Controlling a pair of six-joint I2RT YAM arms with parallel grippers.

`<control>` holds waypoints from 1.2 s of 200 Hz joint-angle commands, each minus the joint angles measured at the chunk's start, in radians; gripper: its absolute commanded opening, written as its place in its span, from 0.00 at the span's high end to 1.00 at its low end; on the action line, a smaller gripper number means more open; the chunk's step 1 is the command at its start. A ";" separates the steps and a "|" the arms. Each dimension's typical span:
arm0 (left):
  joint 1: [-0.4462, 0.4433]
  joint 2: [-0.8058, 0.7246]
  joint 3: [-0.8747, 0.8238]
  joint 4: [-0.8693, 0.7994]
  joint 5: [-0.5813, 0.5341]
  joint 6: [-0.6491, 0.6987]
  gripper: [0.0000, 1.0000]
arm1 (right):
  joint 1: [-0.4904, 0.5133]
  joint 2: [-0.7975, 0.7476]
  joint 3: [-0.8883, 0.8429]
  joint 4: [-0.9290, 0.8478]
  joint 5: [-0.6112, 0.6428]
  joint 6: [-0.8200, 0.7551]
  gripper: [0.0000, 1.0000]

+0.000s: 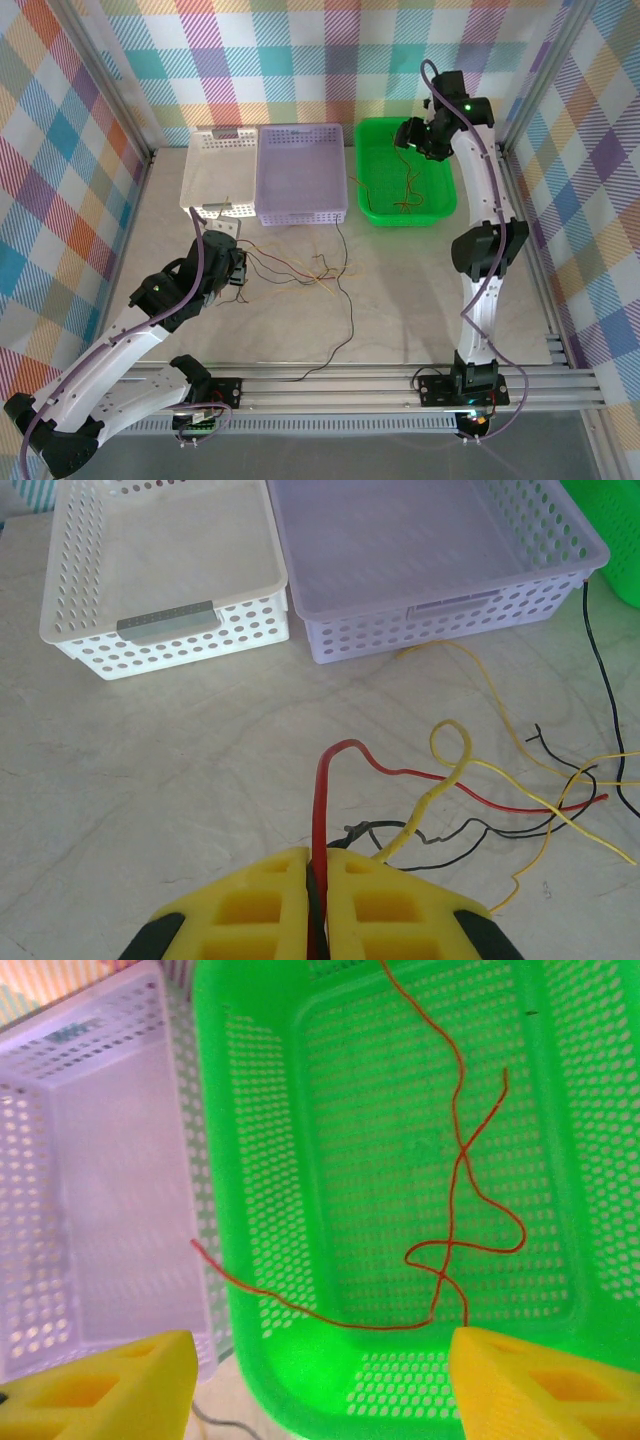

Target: Untangle the cables

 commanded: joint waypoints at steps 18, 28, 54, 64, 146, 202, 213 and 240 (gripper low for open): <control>0.007 -0.008 0.000 0.001 0.011 0.009 1.00 | 0.060 -0.201 -0.248 0.166 -0.175 -0.041 0.33; 0.007 -0.014 0.000 0.002 0.015 0.009 1.00 | 0.081 -0.221 -0.293 0.175 -0.174 -0.054 0.33; 0.007 -0.044 -0.008 0.011 0.048 0.014 1.00 | 0.136 -0.303 -0.478 0.251 -0.189 -0.078 0.33; 0.007 -0.052 -0.008 0.014 0.060 0.015 1.00 | 0.161 -0.350 -0.571 0.309 -0.195 -0.088 0.33; 0.005 -0.122 -0.025 0.044 0.168 0.035 1.00 | 0.254 -0.478 -0.862 0.455 0.052 -0.103 0.38; 0.004 -0.119 -0.030 0.043 0.165 0.034 1.00 | 0.250 -0.377 -0.861 0.516 0.159 -0.206 0.48; 0.002 -0.113 -0.028 0.042 0.159 0.035 1.00 | 0.250 -0.364 -0.882 0.550 0.169 -0.232 0.51; 0.002 -0.101 -0.029 0.043 0.156 0.038 1.00 | 0.247 -0.333 -0.920 0.630 0.177 -0.286 0.54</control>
